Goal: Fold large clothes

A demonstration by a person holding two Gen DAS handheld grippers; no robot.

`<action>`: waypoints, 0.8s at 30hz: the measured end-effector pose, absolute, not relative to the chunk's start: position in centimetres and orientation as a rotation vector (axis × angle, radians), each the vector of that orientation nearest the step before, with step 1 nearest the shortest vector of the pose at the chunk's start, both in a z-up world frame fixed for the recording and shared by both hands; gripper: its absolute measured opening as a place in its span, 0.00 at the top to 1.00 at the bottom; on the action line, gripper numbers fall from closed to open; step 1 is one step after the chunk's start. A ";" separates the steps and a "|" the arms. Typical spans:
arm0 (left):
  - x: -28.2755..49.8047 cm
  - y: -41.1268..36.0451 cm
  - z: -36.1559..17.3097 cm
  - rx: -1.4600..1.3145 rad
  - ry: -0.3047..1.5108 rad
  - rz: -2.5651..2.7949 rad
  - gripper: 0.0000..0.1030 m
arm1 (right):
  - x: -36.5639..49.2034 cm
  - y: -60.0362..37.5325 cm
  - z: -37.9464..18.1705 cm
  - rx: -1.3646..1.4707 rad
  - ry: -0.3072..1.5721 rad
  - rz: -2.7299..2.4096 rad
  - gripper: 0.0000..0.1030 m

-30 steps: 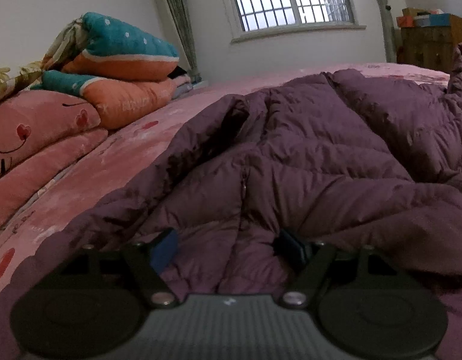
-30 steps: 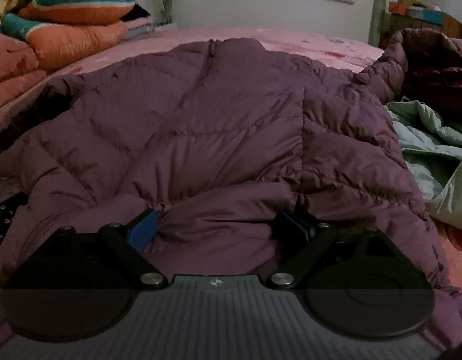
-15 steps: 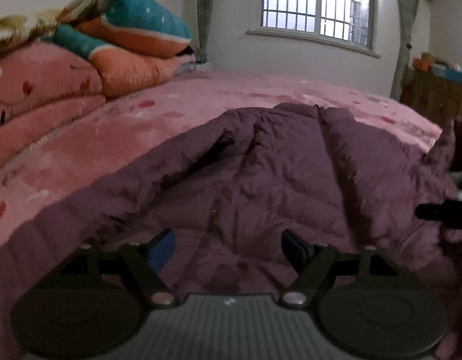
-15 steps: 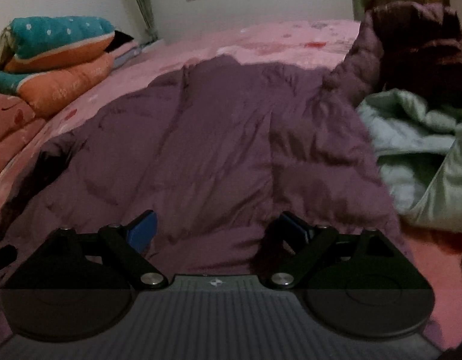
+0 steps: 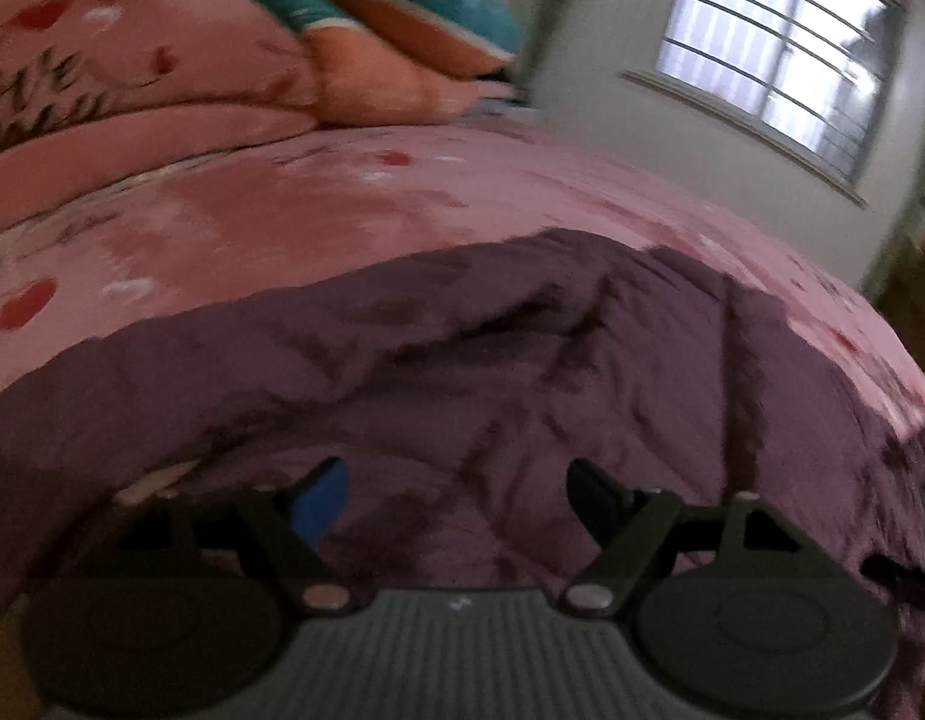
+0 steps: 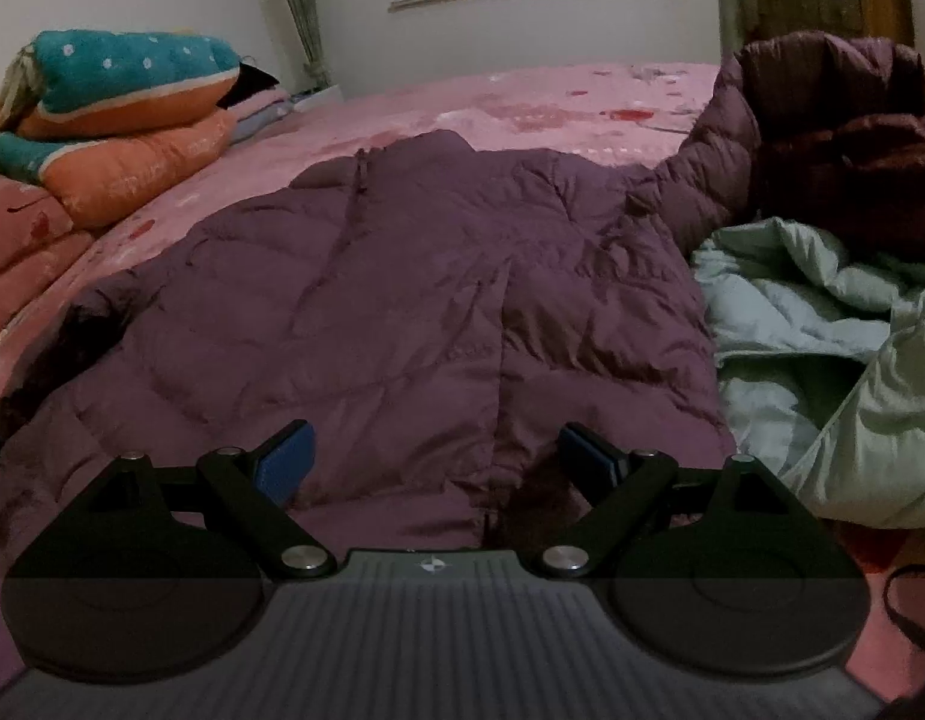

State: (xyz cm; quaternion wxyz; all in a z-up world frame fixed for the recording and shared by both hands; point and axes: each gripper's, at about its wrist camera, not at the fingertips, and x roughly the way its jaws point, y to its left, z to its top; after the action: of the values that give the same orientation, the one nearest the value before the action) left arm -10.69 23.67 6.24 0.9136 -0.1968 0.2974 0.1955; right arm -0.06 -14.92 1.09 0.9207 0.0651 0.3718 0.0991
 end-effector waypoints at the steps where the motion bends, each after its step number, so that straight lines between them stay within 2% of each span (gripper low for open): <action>1: -10.9 24.2 6.3 -0.430 0.607 0.423 0.22 | -0.2 -14.9 1.1 0.133 0.764 0.206 0.00; 15: -17.3 35.1 6.4 -0.965 0.439 0.689 0.22 | -0.3 -13.8 -0.1 0.110 0.810 0.222 0.00; 24: -18.0 37.3 3.5 -1.201 0.415 0.608 0.21 | -0.6 -12.6 -0.9 0.058 0.820 0.225 0.00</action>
State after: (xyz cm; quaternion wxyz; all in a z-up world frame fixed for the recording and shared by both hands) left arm -17.96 37.28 3.46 0.7619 -0.5522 0.1908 0.2795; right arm -0.57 -12.61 -0.94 0.9106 0.0279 0.3976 0.1089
